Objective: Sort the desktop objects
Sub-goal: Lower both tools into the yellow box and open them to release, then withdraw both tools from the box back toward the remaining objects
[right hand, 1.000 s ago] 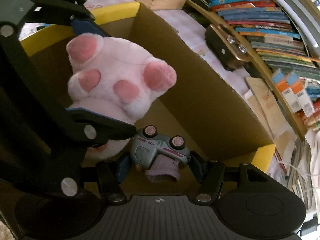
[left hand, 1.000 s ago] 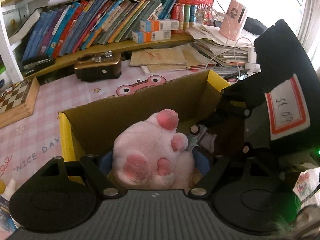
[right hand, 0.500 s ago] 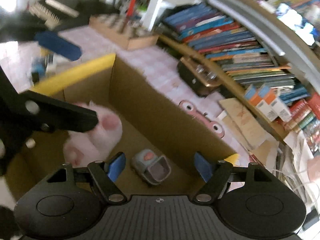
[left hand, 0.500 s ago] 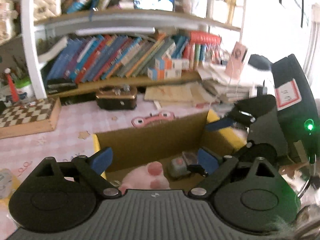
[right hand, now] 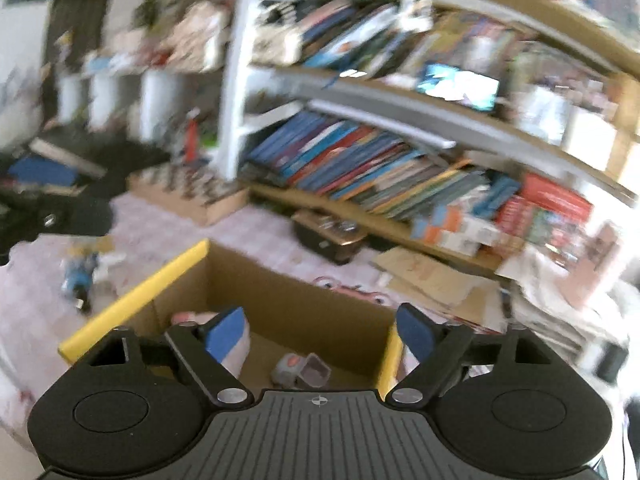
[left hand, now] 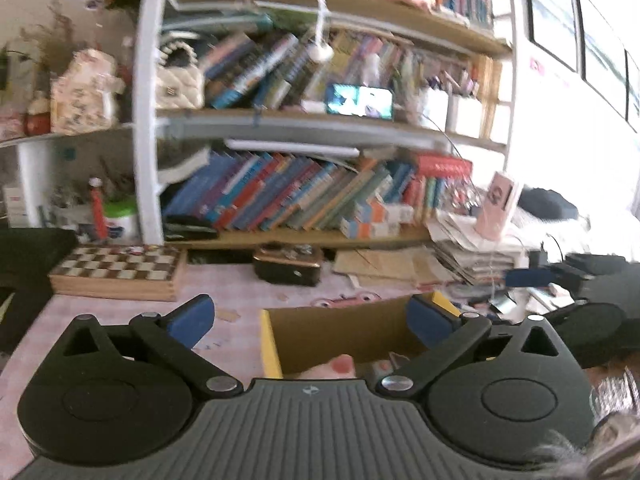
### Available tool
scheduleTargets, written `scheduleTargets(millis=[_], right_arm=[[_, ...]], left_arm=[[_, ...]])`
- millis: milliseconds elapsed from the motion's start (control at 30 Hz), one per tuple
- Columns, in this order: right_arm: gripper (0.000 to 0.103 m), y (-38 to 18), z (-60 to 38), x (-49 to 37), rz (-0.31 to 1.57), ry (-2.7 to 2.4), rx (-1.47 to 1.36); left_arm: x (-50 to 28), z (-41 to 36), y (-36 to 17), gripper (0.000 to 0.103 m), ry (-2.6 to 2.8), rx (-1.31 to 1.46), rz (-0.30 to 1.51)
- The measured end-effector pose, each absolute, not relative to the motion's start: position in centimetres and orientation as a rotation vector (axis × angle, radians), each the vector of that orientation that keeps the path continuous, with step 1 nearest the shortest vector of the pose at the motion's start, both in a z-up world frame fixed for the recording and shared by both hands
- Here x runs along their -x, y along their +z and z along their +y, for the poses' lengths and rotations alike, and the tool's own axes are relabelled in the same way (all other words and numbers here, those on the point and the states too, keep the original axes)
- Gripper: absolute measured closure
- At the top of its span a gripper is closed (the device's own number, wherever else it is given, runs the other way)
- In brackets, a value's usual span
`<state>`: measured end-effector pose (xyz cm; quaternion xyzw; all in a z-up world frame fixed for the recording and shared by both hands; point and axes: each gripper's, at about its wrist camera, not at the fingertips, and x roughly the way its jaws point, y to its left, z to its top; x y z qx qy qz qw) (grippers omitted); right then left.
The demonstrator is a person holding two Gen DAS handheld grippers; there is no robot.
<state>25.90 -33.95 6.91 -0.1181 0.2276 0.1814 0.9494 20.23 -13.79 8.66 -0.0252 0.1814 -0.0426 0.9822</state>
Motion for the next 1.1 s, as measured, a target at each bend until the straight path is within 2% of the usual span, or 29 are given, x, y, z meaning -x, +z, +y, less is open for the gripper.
scheduleTargets(millis=[433,1100], right_arm=[[0.016,6.0,-33.6,-17.8,0.473,0.106,0.026],[0.016,0.5,-24.9,-6.9,0.655,-0.045,-0.074]], left_arm=[[-13.9,-9.3,6.8,0.0,-0.059,0.109,0.372],[-5.8,-2.5,2.1,0.0,-0.092,0.126,0.503]])
